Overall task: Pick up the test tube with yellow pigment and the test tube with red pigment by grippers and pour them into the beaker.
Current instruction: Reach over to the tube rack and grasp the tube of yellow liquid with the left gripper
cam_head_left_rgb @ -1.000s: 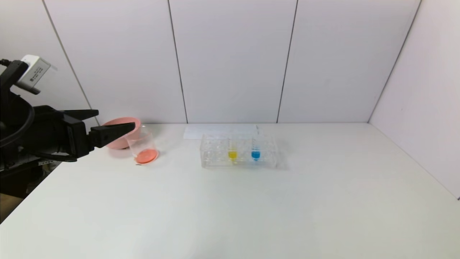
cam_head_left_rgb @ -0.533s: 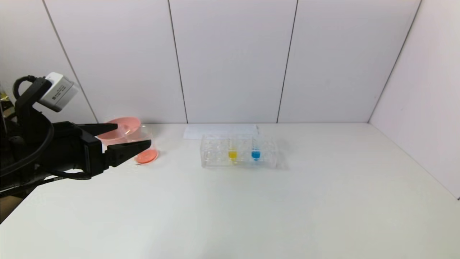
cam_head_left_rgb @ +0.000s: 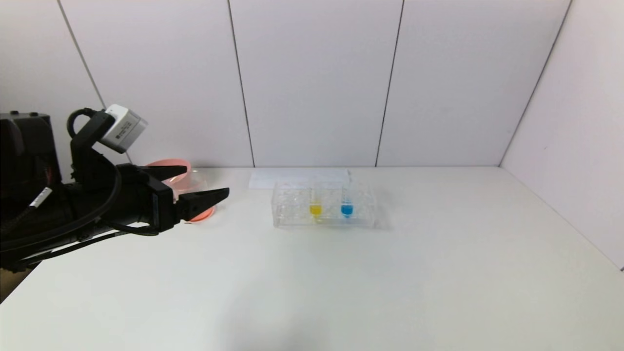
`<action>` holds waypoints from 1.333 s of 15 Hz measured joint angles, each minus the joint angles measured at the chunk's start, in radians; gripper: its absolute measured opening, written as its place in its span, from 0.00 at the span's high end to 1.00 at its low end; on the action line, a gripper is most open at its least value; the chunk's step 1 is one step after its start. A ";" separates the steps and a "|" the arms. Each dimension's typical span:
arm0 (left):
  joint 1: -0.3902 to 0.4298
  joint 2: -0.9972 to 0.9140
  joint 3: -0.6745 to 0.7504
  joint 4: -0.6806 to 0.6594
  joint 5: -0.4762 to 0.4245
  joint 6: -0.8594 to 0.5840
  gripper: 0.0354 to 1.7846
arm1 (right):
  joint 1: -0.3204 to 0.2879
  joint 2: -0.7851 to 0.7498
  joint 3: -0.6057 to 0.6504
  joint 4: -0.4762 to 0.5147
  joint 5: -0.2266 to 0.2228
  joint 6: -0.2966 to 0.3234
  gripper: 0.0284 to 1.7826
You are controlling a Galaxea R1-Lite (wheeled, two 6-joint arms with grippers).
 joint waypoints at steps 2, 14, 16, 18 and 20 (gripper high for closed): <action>-0.020 0.051 -0.005 -0.053 -0.001 -0.001 0.01 | 0.000 0.000 0.000 0.000 0.000 0.000 0.05; -0.098 0.407 -0.135 -0.252 0.004 -0.010 0.01 | 0.000 0.000 0.000 0.000 0.000 0.000 0.05; -0.132 0.454 -0.176 -0.252 0.006 -0.033 0.01 | 0.000 0.000 0.000 0.000 0.000 0.000 0.05; -0.156 0.494 -0.210 -0.252 0.014 -0.040 0.01 | 0.000 0.000 0.000 0.000 0.000 0.000 0.05; -0.176 0.531 -0.243 -0.251 0.034 -0.040 0.01 | 0.000 0.000 0.000 0.000 0.000 0.000 0.05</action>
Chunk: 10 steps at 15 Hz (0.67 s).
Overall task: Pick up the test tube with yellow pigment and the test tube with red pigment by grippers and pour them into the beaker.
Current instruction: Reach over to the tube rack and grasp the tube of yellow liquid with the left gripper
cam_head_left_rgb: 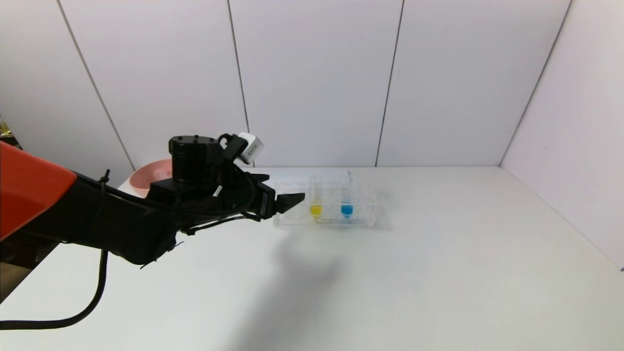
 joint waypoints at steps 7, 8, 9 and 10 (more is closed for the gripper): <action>-0.041 0.111 -0.107 0.010 0.014 -0.001 0.01 | 0.000 0.000 0.000 0.000 0.000 0.000 0.05; -0.043 0.124 -0.123 0.012 0.030 -0.001 0.01 | 0.000 0.000 0.000 0.000 0.000 0.000 0.05; -0.047 0.137 -0.140 0.015 0.054 -0.004 0.01 | 0.000 0.000 0.000 0.000 0.000 0.000 0.05; -0.054 0.149 -0.156 0.021 0.079 -0.012 0.01 | 0.000 0.000 0.000 0.000 0.000 0.000 0.05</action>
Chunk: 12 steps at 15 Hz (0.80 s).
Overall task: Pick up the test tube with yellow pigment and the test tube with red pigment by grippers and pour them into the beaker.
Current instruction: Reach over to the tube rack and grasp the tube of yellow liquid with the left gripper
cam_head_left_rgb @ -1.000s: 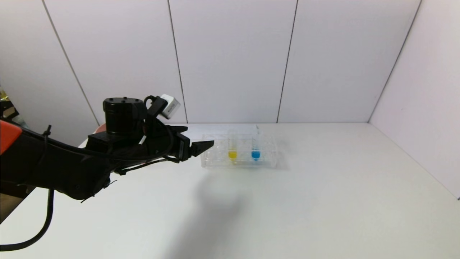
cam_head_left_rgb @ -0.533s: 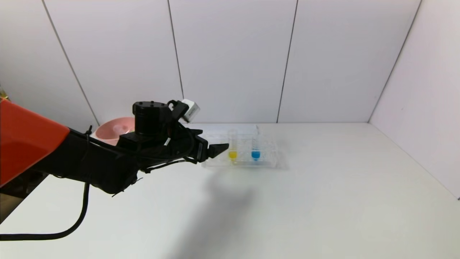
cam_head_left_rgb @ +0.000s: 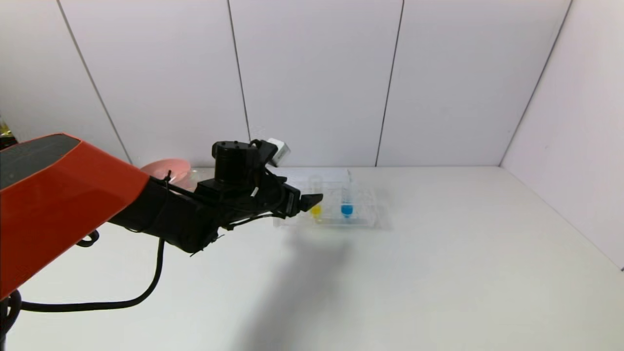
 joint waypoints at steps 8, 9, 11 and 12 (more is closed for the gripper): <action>-0.085 0.038 -0.070 0.045 0.157 -0.050 0.01 | 0.000 0.000 0.000 0.000 0.000 0.000 0.05; -0.095 0.044 -0.079 0.046 0.188 -0.056 0.01 | 0.000 0.000 0.000 0.000 0.000 0.000 0.05; -0.122 0.058 -0.098 0.047 0.246 -0.074 0.01 | 0.000 0.000 0.000 0.000 0.000 0.000 0.05; -0.130 0.064 -0.106 0.047 0.267 -0.077 0.01 | 0.000 0.000 0.000 0.000 0.000 0.000 0.05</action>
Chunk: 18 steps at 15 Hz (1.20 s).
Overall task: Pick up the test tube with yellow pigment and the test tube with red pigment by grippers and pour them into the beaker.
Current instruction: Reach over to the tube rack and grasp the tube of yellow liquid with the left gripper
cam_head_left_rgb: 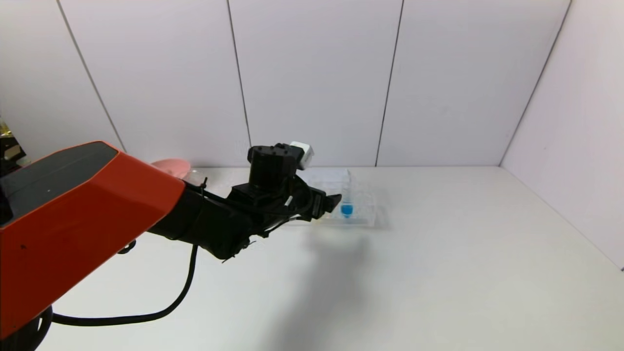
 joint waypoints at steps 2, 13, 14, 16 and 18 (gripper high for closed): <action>-0.014 0.013 -0.017 0.000 0.043 -0.001 0.01 | 0.000 0.000 0.000 0.000 0.000 0.000 0.05; -0.044 0.081 -0.083 0.000 0.206 0.000 0.01 | 0.000 0.000 0.000 0.000 0.000 0.000 0.05; -0.044 0.084 -0.086 0.000 0.207 0.000 0.01 | 0.000 0.000 0.000 0.000 0.000 0.000 0.05; -0.042 0.088 -0.093 0.000 0.214 0.000 0.01 | 0.000 0.000 0.000 0.000 0.000 0.000 0.05; -0.042 0.092 -0.101 0.000 0.225 0.001 0.01 | 0.000 0.000 0.000 0.000 0.000 0.000 0.05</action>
